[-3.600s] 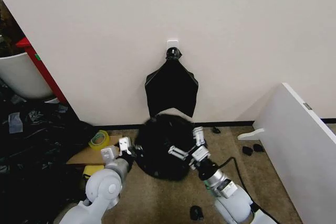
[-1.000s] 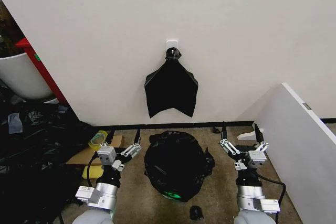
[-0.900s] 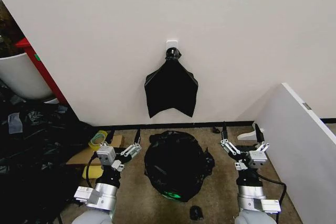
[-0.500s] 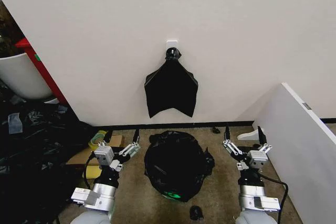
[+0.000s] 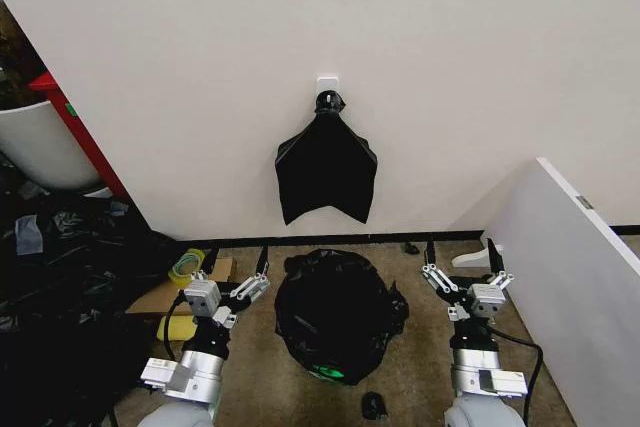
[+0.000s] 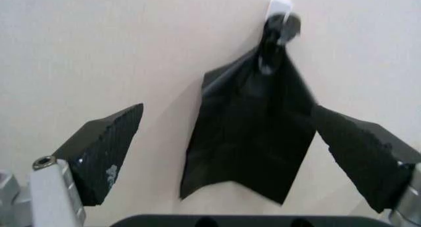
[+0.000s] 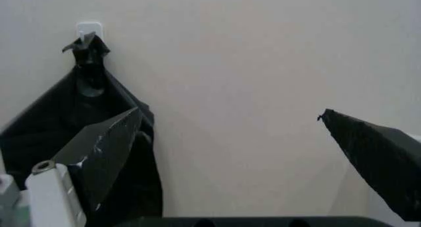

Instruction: Place the garbage bag over the trash bin.

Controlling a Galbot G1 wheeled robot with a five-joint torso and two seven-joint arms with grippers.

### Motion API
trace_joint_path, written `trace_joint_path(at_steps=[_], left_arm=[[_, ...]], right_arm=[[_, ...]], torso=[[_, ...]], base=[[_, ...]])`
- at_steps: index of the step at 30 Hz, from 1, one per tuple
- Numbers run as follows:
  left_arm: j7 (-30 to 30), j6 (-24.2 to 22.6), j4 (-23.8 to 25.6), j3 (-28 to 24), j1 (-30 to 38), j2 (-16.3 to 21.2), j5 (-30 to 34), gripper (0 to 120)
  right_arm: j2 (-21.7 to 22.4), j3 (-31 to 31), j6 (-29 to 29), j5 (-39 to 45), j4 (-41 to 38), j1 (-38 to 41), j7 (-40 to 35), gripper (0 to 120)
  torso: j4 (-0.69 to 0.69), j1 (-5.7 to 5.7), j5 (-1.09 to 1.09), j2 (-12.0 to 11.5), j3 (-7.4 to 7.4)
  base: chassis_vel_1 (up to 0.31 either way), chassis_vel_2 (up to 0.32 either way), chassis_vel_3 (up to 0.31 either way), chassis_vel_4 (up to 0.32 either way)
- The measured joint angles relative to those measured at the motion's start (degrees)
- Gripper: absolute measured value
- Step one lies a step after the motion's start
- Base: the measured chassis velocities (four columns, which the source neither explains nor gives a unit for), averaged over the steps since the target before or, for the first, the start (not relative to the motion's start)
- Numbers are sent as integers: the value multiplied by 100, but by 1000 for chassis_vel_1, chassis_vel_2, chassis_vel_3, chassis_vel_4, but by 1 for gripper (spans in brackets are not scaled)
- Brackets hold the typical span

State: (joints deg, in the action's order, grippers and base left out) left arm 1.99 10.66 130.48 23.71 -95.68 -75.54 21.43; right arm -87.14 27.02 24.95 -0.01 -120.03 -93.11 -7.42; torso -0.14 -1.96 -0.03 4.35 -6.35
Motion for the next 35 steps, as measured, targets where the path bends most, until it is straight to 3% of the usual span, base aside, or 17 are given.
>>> trace_joint_path(at_steps=[11,29,35], left_arm=[[16,-39,-42,47,98,39,114,100],[124,-230,-159,-59,-71,-1,-281,100],[156,-327,-301,-83,-9,156,-298,100]], right_arm=[[64,-23,-263,377,-342,-79,75,100],[-8,30,-14,134,-318,-229,184,100],[-8,-32,20,24,-154,-96,216,100]], torso=[[0,0,-1,0,0],[0,0,0,0,0],[0,0,0,0,0]], base=[[0,0,0,0],[0,0,0,0],[0,0,0,0]])
